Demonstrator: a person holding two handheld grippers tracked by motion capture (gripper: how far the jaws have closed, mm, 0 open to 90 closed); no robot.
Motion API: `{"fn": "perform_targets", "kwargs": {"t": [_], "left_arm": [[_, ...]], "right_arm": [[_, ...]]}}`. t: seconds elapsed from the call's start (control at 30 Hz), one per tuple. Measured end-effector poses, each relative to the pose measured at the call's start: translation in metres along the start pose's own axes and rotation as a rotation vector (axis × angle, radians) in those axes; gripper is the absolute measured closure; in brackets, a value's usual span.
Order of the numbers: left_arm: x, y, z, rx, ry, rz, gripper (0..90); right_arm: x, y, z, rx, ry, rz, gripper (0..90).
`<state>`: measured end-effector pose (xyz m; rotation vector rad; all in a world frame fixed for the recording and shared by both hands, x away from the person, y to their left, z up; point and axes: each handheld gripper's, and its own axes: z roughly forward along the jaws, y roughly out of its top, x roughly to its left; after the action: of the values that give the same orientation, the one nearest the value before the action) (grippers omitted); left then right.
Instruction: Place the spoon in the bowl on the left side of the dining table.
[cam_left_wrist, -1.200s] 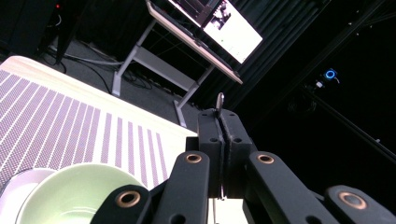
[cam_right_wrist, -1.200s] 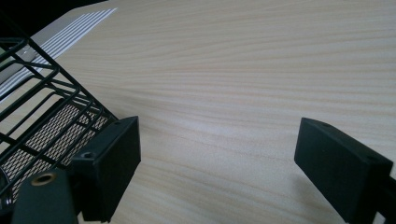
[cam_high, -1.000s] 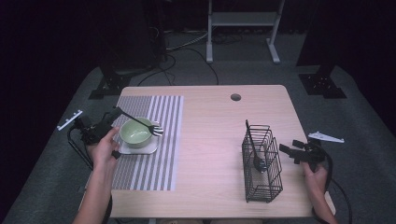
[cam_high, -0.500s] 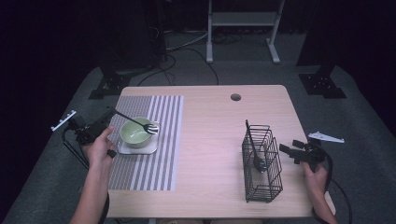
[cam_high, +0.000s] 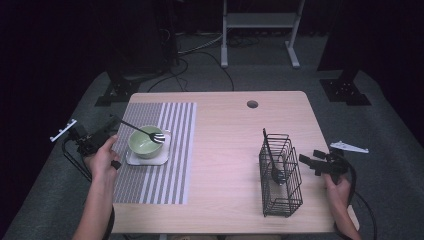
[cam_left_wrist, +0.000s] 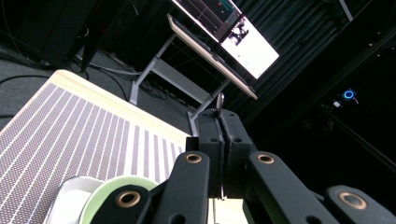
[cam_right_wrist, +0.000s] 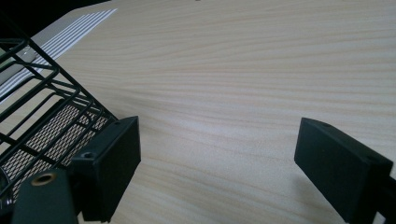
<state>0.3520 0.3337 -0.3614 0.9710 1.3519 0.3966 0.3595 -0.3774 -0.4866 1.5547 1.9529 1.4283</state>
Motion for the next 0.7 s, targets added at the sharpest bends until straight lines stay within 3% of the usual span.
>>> {"fn": "perform_targets", "kwargs": {"t": [0.7], "left_arm": [[0.01, 0.0101, -0.0075, -0.03, 0.035, -0.004, 89.3]], "right_arm": [[-0.0001, 0.0, 0.0, -0.001, 0.001, -0.001, 13.4]]}}
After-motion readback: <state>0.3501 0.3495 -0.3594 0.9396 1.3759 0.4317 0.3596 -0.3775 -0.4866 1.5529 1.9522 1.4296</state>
